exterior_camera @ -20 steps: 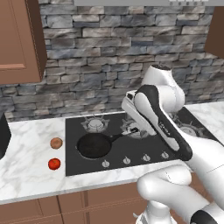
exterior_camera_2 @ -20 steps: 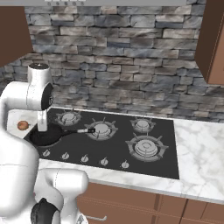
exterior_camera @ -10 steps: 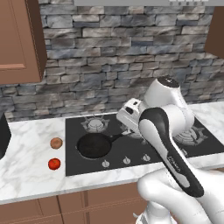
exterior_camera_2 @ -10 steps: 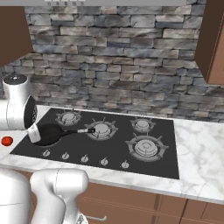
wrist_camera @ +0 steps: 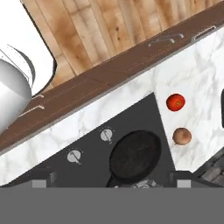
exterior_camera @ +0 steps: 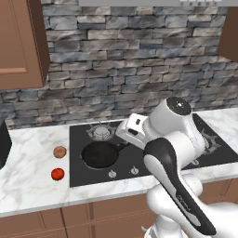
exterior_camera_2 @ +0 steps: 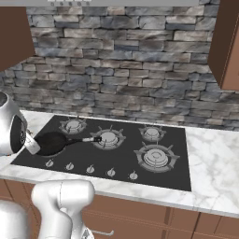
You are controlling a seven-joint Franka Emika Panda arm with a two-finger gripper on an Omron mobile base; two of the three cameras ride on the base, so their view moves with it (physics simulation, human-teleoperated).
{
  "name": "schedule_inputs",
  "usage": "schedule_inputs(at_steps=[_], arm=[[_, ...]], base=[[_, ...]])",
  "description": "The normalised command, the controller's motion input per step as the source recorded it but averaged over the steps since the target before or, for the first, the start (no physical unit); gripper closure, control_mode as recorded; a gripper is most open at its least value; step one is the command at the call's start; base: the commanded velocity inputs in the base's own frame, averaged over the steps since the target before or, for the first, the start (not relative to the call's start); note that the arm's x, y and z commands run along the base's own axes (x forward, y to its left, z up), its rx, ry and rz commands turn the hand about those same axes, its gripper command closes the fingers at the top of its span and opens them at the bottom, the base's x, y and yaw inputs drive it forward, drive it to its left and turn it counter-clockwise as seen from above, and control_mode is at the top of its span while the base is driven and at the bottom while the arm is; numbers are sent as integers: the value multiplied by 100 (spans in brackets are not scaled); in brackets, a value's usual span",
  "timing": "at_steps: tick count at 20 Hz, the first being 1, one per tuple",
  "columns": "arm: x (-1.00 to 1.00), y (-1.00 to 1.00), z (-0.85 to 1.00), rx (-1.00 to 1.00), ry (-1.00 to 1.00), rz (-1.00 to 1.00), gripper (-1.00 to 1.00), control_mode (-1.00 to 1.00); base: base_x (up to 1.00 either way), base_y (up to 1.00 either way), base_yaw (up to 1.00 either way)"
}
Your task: Place the pan on the front left burner on the stove. Then place the tomato and the onion in the pan and turn on the front left burner.
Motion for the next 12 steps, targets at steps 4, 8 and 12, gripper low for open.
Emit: schedule_inputs(at_steps=[4,8,12], arm=[[0,24,9,-9,-13,16,-100,-100],[0,30,20,-10,-4,14,-100,-100],[0,31,12,-9,0,15,-100,-100]], base=[[0,0,0],[0,0,0],[0,0,0]])
